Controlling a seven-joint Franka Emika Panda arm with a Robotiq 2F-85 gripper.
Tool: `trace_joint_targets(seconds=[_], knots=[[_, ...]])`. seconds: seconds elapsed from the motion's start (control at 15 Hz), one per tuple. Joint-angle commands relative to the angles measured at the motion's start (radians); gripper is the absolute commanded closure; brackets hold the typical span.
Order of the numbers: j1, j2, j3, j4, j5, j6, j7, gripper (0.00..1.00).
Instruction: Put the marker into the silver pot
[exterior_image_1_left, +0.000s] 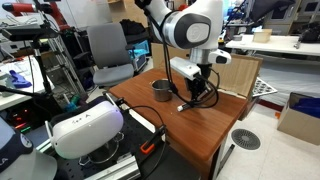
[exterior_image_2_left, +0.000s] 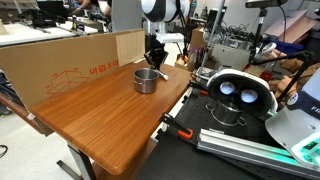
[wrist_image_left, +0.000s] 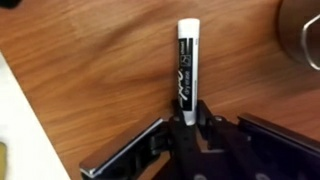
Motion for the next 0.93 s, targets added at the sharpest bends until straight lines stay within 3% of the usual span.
trace_joint_targets(seconds=[0.0, 0.87], knots=[[0.014, -0.071, -0.009, -0.079, -0.020, 0.082, 0.026, 0.95], [0.090, -0.348, -0.003, -0.297, -0.116, 0.209, 0.129, 0.95]])
